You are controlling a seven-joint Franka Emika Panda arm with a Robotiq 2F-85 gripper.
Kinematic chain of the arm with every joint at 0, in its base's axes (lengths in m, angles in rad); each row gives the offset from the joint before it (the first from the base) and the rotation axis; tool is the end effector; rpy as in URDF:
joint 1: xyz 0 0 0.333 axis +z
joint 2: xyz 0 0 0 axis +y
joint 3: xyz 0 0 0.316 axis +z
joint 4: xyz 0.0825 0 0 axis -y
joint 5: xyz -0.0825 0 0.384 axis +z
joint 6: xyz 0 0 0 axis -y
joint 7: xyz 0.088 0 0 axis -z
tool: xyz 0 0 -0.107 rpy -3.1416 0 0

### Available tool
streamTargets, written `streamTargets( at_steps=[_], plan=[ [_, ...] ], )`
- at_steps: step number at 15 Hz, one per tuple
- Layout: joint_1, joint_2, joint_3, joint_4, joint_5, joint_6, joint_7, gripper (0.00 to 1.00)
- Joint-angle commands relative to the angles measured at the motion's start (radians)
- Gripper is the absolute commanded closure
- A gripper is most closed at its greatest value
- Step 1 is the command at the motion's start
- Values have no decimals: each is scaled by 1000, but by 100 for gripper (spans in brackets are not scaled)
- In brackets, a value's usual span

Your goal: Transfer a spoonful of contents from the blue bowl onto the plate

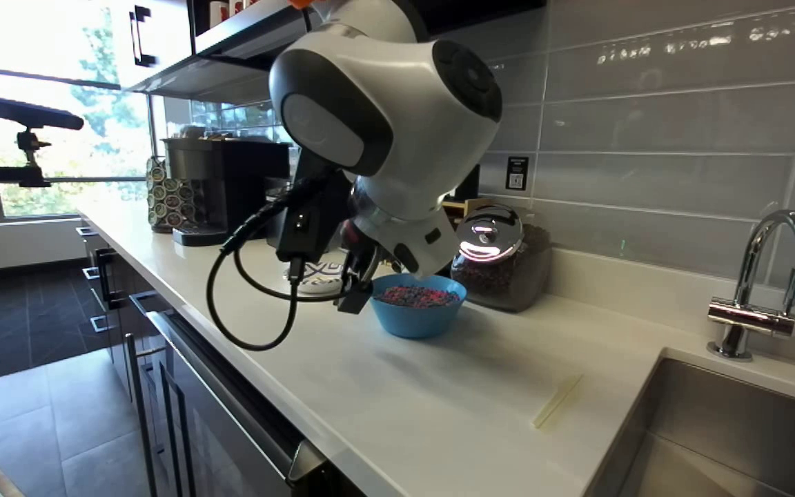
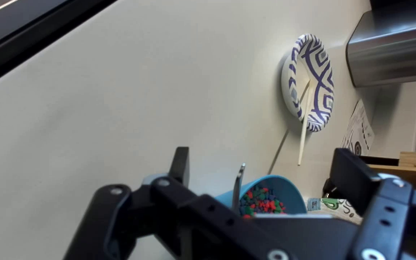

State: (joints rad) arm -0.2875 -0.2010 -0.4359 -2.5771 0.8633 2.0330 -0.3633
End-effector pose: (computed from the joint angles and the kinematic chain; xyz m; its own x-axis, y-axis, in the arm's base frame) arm 0.3341 -0.2318 0.3190 0.6861 -0.6823 -0.2525 -0.6134 -0.3557 -0.7052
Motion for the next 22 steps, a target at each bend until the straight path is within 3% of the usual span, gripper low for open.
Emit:
streamTargets(
  at_steps=[1,2,3,4,12,15,18,19,20,22],
  plan=[
    [-5,75,23,-2,121,46,-52,0],
    [-6,91,27,1,154,49,-61,0],
    [-8,105,32,3,182,51,-69,18],
    [-10,117,38,5,203,49,-73,28],
    [-21,157,55,21,256,39,-87,92],
    [-33,159,49,29,247,36,-85,95],
    [-46,161,47,32,244,30,-82,90],
    [-49,161,47,32,244,29,-82,91],
    [-51,159,47,31,243,28,-82,98],
    [-54,156,48,33,242,19,-77,99]
  ],
)
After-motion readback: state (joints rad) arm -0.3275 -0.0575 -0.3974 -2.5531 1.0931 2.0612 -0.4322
